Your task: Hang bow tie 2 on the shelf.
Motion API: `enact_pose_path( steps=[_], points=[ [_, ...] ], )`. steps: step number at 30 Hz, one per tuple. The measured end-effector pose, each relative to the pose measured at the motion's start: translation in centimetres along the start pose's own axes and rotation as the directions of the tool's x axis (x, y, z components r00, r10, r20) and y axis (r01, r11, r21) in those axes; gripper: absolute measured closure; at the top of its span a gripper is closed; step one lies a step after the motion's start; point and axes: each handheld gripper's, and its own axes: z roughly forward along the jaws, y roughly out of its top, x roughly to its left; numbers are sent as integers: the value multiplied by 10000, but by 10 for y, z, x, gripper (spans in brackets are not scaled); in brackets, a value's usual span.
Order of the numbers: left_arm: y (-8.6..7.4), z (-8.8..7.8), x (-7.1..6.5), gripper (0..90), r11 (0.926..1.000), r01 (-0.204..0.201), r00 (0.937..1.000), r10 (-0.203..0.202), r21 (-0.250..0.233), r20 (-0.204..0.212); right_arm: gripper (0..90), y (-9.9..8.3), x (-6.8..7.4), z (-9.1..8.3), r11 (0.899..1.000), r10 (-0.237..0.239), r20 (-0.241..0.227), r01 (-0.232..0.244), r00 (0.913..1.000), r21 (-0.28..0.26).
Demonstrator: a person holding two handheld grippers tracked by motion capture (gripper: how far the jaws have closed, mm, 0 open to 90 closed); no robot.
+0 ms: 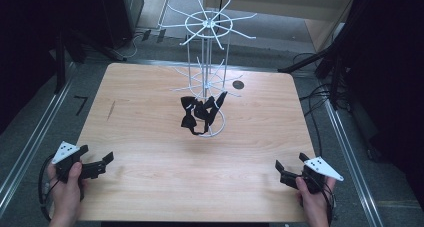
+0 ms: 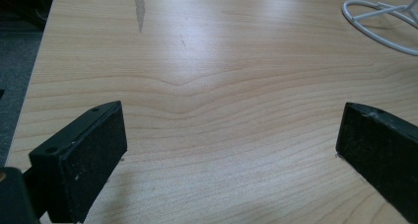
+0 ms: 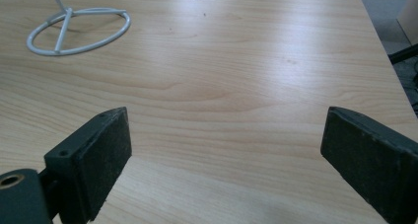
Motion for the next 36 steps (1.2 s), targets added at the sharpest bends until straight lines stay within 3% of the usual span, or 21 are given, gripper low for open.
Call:
enact_pose_path(
  steps=[13, 24, 30, 36],
  points=[
    [0, 0, 0, 0, 10000, 55, 9999, -56, -56, -93, 55, -9, -12, -12, 9997, 157, 129, -159, 9998, 194],
    [0, 0, 0, 0, 10000, 45, 10000, -46, -61, -75, 56, -17, -24, -24, 9987, 441, 407, -451, 9982, 231],
    [0, 0, 0, 0, 10000, 34, 10000, -34, -66, -60, 68, -22, -34, -34, 9969, 776, 810, -787, 9937, 99],
    [0, 0, 0, 0, 9999, 46, 10000, -46, -91, -57, 68, -24, -36, -37, 9960, 865, 811, -880, 9929, 156]
  ],
)
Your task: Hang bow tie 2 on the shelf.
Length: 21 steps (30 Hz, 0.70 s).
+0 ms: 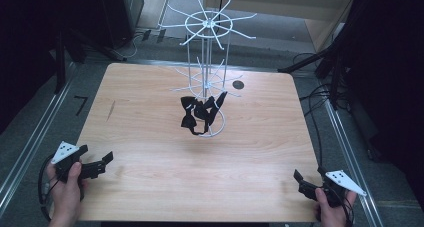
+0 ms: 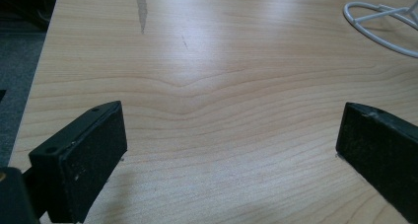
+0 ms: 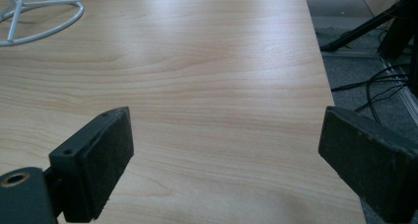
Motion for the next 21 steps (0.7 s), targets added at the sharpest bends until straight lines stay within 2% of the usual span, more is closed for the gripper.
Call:
enact_pose_path(
  steps=[6, 16, 21],
  points=[
    [0, 0, 0, 0, 10000, -43, 10000, 43, -8, 58, 68, -4, -6, -2, 9996, 223, 114, -225, 9997, 171],
    [0, 0, 0, 0, 10000, -38, 9999, 38, -24, 102, 68, -4, -5, -1, 9997, 140, 104, -142, 9998, 189],
    [0, 0, 1, 0, 10000, 12, 10000, -12, 3, 92, 65, -4, -6, -1, 9998, 155, 303, -159, 9994, 150]
  ],
)
